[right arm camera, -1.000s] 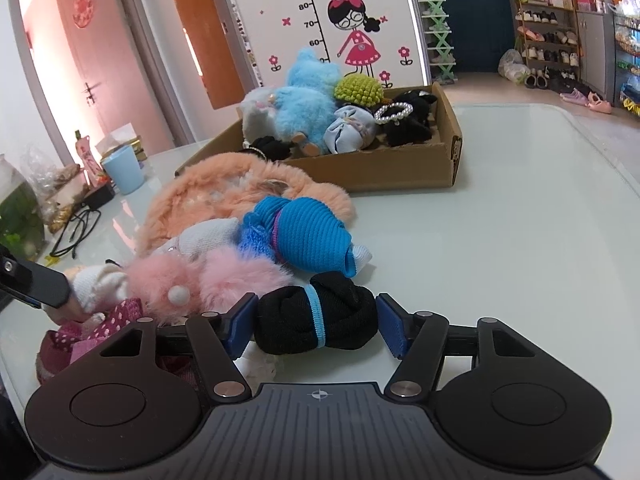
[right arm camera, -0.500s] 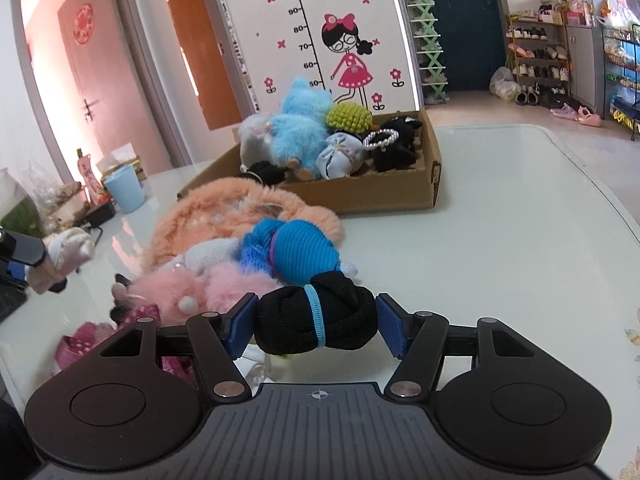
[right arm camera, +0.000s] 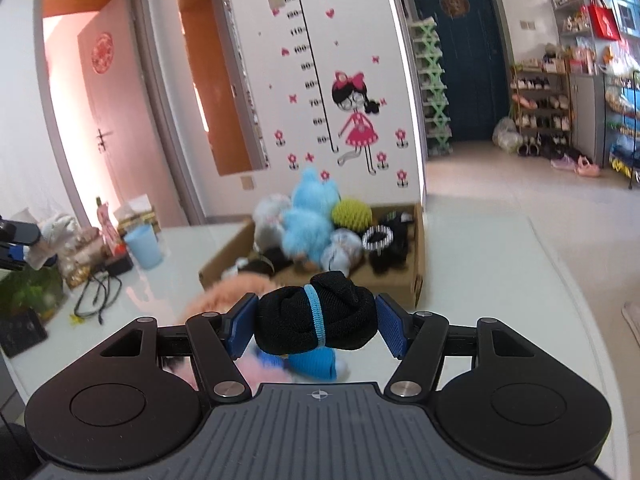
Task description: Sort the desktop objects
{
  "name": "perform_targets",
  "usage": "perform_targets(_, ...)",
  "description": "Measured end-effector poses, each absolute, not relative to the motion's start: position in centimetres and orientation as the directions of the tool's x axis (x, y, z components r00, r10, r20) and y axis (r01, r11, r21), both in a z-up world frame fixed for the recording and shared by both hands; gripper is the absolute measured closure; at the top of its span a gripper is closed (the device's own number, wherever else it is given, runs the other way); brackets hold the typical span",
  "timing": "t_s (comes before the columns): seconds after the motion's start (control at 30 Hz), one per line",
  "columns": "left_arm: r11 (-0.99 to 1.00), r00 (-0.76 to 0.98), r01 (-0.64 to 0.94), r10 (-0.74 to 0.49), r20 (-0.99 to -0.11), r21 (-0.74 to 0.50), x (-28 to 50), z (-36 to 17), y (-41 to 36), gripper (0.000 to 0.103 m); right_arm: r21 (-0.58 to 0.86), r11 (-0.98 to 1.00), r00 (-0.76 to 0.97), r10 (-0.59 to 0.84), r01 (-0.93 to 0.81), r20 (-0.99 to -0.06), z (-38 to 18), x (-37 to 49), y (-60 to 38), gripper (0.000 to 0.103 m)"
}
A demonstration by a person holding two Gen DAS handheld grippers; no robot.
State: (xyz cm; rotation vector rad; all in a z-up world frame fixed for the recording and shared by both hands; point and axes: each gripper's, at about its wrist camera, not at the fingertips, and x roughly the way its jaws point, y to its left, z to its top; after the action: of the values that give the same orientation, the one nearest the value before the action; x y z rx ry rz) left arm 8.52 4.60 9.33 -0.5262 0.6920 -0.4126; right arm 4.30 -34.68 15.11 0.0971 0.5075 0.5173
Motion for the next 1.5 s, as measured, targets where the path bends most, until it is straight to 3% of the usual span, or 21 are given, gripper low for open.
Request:
perform_targets(0.27,0.876,0.721,0.203,-0.436,-0.538,-0.438,11.6,10.4,2.8,0.064,0.196,0.840,0.748,0.541,-0.506,-0.385,19.1,5.9,-34.1,0.035)
perform_targets(0.6,0.916,0.725,0.209,-0.381,-0.573,-0.343,16.1,9.4,1.3,0.064,0.160,0.817,0.726,0.567,-0.553,-0.389,21.1,9.2,-31.6,0.035)
perform_targets(1.5,0.962,0.682,0.223,-0.268,-0.680,-0.156,22.4,5.3,0.1,0.064,0.177,0.815,0.671,0.559,-0.551,-0.487,17.8,17.9,-29.0,0.034)
